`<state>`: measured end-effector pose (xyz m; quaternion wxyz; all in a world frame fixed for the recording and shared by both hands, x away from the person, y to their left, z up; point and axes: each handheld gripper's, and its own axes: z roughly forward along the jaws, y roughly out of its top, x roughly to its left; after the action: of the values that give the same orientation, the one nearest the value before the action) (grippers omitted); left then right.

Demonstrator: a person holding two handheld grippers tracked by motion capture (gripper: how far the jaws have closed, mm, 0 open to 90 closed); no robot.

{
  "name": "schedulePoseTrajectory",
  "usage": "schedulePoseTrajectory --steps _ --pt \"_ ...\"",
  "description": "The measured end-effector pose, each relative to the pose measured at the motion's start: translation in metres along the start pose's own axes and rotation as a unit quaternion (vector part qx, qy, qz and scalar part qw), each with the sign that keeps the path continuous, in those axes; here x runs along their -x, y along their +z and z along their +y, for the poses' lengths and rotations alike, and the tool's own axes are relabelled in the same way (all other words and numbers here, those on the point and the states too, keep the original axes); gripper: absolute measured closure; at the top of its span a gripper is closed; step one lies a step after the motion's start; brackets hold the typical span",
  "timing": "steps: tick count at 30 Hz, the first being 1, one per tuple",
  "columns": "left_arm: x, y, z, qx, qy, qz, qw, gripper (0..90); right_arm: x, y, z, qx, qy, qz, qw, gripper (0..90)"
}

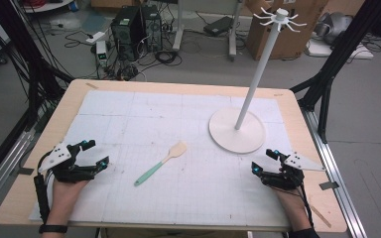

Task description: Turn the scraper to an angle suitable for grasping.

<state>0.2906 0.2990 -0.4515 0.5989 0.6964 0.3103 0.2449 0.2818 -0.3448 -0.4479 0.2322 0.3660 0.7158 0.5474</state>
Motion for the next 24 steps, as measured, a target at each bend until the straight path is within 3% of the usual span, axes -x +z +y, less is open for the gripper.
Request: schedulePoseTrajectory --steps 6,10,14,17,22,24 --pt "0.002 0.000 0.000 -0.002 0.009 0.003 0.9999 14.9 0.000 0.000 0.000 0.002 0.002 0.001 1.0000 18.0" --pt "0.001 0.000 0.001 -0.003 -0.003 0.003 1.0000 14.9 0.000 0.000 0.000 0.002 0.001 0.000 1.0000 18.0" --pt "0.004 0.000 0.002 -0.015 0.008 0.006 0.9998 15.4 0.000 0.000 0.000 0.002 0.004 -0.001 1.0000 18.0" --pt "0.005 0.001 0.003 -0.021 0.004 0.006 0.9998 15.4 0.000 0.000 0.000 0.002 0.004 -0.001 1.0000 18.1" --pt "0.016 0.012 0.014 -0.017 0.001 -0.017 0.9997 16.2 0.000 0.000 0.000 0.002 0.005 -0.002 1.0000 18.1" --pt "0.021 0.018 0.018 -0.026 -0.003 -0.021 0.9994 17.3 0.000 0.000 0.000 0.001 0.005 -0.002 1.0000 18.1"
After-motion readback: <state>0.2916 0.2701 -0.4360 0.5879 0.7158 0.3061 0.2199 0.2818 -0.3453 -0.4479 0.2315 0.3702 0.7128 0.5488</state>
